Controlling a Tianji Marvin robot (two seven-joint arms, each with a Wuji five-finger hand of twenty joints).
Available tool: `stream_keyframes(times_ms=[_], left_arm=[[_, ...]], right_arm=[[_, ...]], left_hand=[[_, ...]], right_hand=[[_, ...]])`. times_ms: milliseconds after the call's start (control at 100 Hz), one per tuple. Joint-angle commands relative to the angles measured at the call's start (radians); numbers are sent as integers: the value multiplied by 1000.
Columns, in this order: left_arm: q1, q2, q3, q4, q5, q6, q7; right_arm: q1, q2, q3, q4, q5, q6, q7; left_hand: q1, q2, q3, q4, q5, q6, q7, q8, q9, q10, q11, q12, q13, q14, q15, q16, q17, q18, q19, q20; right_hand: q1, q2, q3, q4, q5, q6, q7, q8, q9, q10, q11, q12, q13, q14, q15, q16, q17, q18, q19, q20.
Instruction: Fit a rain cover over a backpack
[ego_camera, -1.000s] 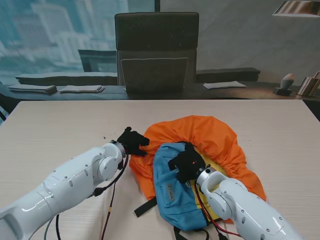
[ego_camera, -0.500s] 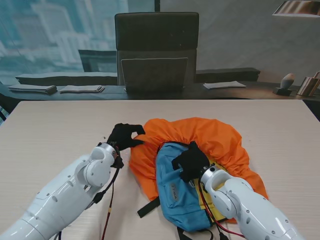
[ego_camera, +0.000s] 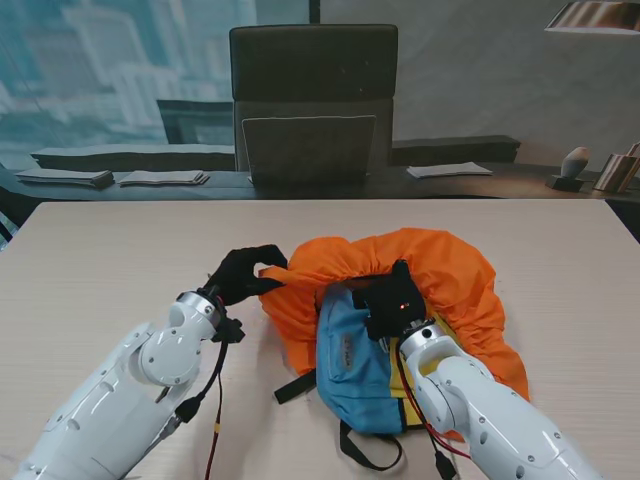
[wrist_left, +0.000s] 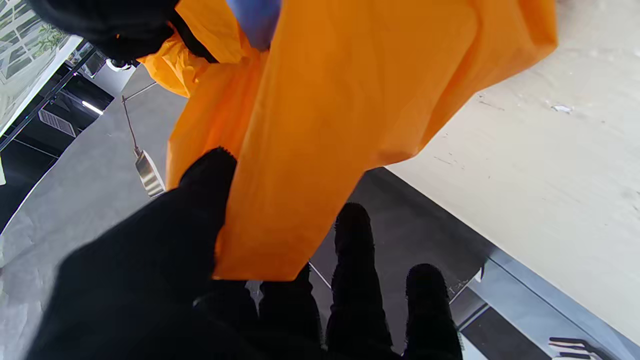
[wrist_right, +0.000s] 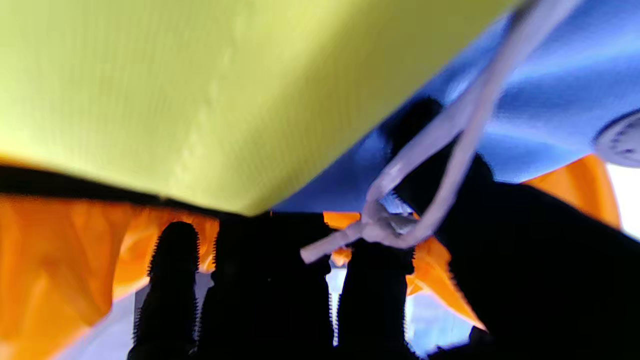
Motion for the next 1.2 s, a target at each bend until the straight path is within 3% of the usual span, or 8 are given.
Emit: stream_keyframes(times_ms=[0,310,580,760,920,990,1130,1190], left_arm=[[9,5,-7,-23,-2,3,-30],[15,6,-8,-45,-108,80,-98],[34,-2,-15,-104,-206,134,-115],[31,16,-14,-111,-106,199,-151],[19,22,-4,-86,-78,248,-174],[15,21,1,-76,-75,253,-170],[8,21,10,-64,-61,257,-169],[6,19,12,-62,-71,259,-165]], right_arm=[[28,-19,5,-9,-1,14,-12],[162,-55,-90,135,11,141,-191],[214,-94,-173,207,76,310,-180],[198,-109,-177,193,139,340,-126],[135,-91,-120,121,146,272,-77],[90,-78,-69,66,151,218,-38],[-5,-52,44,-42,137,87,9],[-60,-38,92,-96,116,38,47]], left_hand=[[-5,22,82,10,69,-16,32,38,25,0,-8,16,30,10,17,19,-20,21,42,14],[-1,4,115,22,77,77,68,-25,81,101,2,-7,253,136,5,6,84,127,117,19],[-33,-43,203,26,106,125,119,-103,141,168,78,-58,691,126,193,-36,256,27,299,110],[-18,-27,155,33,93,112,99,-102,92,164,69,-57,542,146,249,20,193,73,347,142],[10,-18,112,27,94,117,76,-109,88,151,54,-61,469,154,246,29,147,73,355,149],[11,-19,113,30,99,119,70,-116,89,153,53,-62,468,157,250,32,147,73,356,150],[13,-17,107,26,98,122,66,-121,89,155,53,-64,468,156,254,33,148,73,358,150],[15,-17,106,25,100,125,65,-123,92,159,55,-64,474,158,257,34,148,68,358,150]], right_hand=[[116,22,135,81,61,-83,83,13,47,68,79,42,25,-9,27,-10,-15,25,7,19],[123,15,134,84,53,-75,105,-16,33,81,102,4,-8,2,58,0,-50,31,54,49],[109,11,137,83,23,-27,165,-143,43,101,137,-30,2,25,76,11,-64,55,58,54],[90,59,82,91,-25,-28,159,-159,6,74,132,-25,-23,4,58,33,-80,39,45,46],[-46,256,-209,112,-276,63,103,-303,-233,56,45,-70,-187,7,-30,51,-134,3,-16,4],[-154,351,-283,262,-397,153,-53,-257,-422,49,26,-147,-292,4,-100,38,-140,-6,-101,-52],[-197,413,-491,288,-580,199,-152,-376,-646,34,-22,-194,-428,-22,-189,3,-145,-23,-220,-105],[-200,482,-720,320,-593,210,-152,-434,-681,29,-31,-204,-458,-28,-209,-8,-148,-25,-279,-77]])
